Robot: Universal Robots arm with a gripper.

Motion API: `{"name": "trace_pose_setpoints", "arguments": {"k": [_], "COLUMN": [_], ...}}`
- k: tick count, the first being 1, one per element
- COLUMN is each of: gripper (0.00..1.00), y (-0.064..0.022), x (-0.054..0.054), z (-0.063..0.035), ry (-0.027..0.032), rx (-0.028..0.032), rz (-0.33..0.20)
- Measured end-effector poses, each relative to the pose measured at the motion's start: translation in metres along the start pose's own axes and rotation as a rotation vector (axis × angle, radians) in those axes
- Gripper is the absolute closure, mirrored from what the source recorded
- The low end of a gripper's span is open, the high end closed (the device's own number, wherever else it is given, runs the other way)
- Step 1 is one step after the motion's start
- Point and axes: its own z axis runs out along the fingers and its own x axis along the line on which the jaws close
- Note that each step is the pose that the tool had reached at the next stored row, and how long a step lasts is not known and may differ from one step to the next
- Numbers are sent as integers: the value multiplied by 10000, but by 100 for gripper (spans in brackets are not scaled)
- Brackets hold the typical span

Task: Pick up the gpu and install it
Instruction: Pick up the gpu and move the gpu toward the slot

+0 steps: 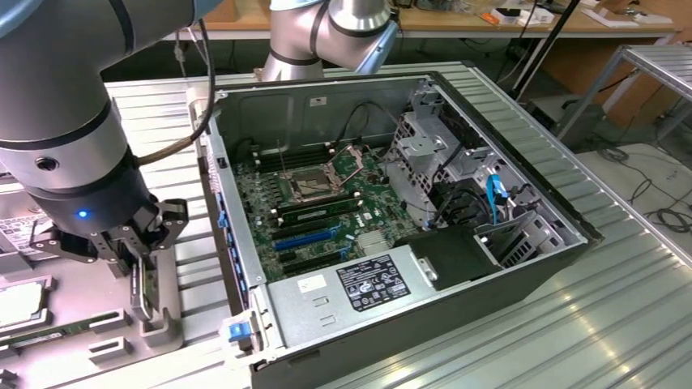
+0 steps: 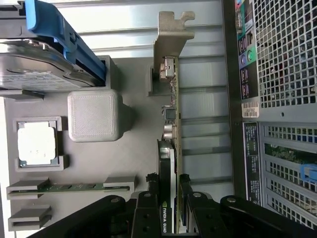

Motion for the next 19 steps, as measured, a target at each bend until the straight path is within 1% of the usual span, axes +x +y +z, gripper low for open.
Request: {"name": "trace_pose_setpoints", "arguments": {"k": [8, 19], "gripper": [73, 73], "y": [5, 6], "x": [-3, -3], "z": [-117, -123], "ry": [2, 3], "rx": [-13, -13], "rz": [0, 0]}}
